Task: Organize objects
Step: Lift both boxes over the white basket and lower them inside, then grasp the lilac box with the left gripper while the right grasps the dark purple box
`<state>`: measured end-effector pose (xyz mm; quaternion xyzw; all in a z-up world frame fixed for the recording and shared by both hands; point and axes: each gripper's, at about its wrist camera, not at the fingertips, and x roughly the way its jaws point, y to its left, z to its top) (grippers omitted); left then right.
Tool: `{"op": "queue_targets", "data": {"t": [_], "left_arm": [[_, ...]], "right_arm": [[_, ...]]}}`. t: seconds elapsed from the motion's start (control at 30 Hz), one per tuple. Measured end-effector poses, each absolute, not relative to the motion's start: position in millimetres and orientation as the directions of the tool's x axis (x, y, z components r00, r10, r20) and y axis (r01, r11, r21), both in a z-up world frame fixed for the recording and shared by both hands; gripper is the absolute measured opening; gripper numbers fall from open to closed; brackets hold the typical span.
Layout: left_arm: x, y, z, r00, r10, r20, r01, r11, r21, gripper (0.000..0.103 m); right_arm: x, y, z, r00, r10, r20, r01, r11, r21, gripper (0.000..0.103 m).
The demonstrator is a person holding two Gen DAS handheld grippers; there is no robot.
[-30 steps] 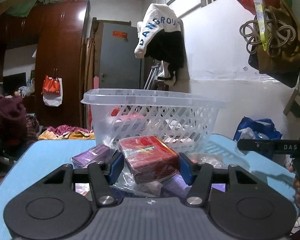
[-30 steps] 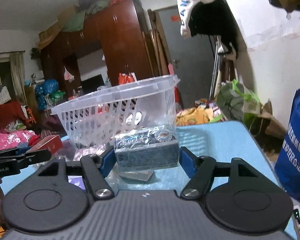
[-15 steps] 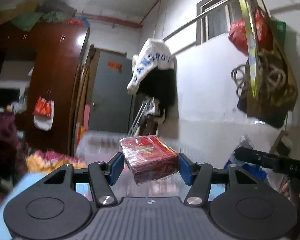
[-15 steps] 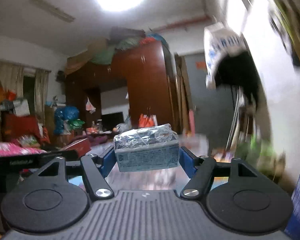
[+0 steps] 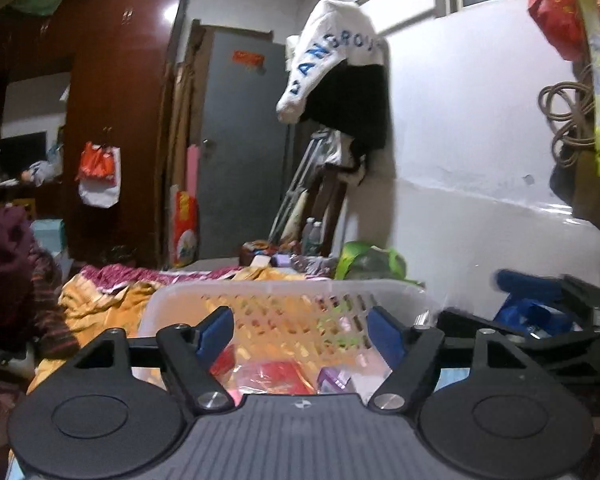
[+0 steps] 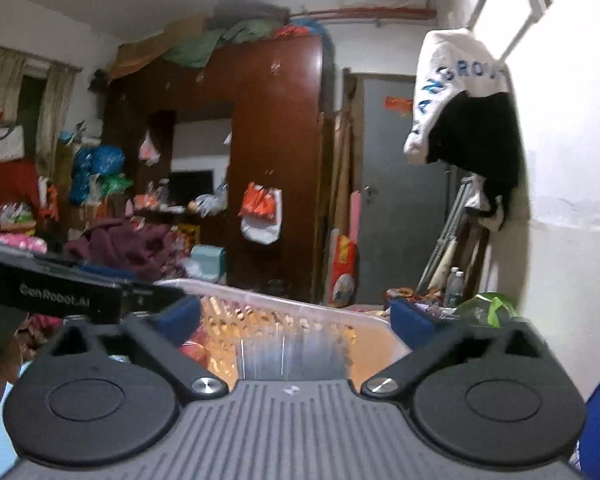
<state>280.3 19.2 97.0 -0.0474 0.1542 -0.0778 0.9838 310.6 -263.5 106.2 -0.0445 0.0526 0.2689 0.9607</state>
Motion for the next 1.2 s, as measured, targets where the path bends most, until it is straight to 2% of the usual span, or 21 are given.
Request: {"op": "queue_targets", "data": {"t": [0.1,0.2,0.33,0.5,0.63,0.8,0.9,1.03,1.07,1.1,1.13,1.2], "left_arm": [[254.8,31.4,94.4,0.948,-0.19,-0.256,0.159,0.978,-0.138,0.077],[211.9,44.3,81.7,0.947,-0.186,-0.261,0.16,0.98,-0.119,0.087],[170.9,63.0,49.9,0.932,-0.103,-0.348,0.082,0.994,-0.074,0.088],[150.9,84.8,19.0,0.902,-0.153,-0.403,0.108,0.985,-0.133,0.088],[168.1,92.4,7.6,0.88,-0.125,-0.459,0.077,0.99,-0.122,0.088],[182.4,93.0,-1.5,0.838,-0.141,-0.526,0.09,0.988,-0.122,0.088],[188.6,89.7,-3.7,0.826,-0.13,-0.549,0.08,0.99,-0.115,0.088],[192.7,89.8,-8.1,0.821,-0.125,-0.557,0.068,0.99,-0.122,0.087],[192.4,89.0,-8.4,0.821,-0.124,-0.558,0.07,0.991,-0.118,0.085],[191.3,88.4,-8.2,0.822,-0.128,-0.555,0.078,0.991,-0.112,0.074],[190.0,87.2,-8.3,0.825,-0.13,-0.55,0.086,0.991,-0.105,0.056],[186.3,87.5,-9.0,0.834,-0.125,-0.538,0.084,0.991,-0.1,0.046]], "right_arm": [[279.9,-282.7,101.9,0.835,0.541,-0.103,-0.544,0.839,-0.006,0.103],[245.0,-303.5,81.4,0.817,0.56,-0.133,-0.556,0.828,0.07,0.103],[216.4,-315.2,35.6,0.717,0.64,-0.278,-0.639,0.762,0.104,0.103],[204.6,-305.6,6.0,0.671,0.645,-0.366,-0.664,0.742,0.089,0.102],[205.5,-285.3,9.7,0.66,0.635,-0.401,-0.689,0.725,0.014,0.089],[213.5,-273.3,-0.8,0.595,0.625,-0.505,-0.718,0.696,0.015,0.054],[210.7,-279.8,-3.4,0.604,0.629,-0.489,-0.709,0.705,0.032,0.053],[196.4,-287.9,-4.5,0.636,0.653,-0.412,-0.708,0.706,0.024,0.052],[196.5,-289.2,-4.1,0.64,0.659,-0.395,-0.707,0.707,0.033,0.052],[196.4,-292.3,-3.6,0.642,0.668,-0.375,-0.707,0.706,0.048,0.052],[195.4,-296.3,-3.1,0.647,0.676,-0.353,-0.703,0.708,0.065,0.052],[192.5,-302.9,-1.3,0.671,0.673,-0.31,-0.687,0.722,0.08,0.052]]}}
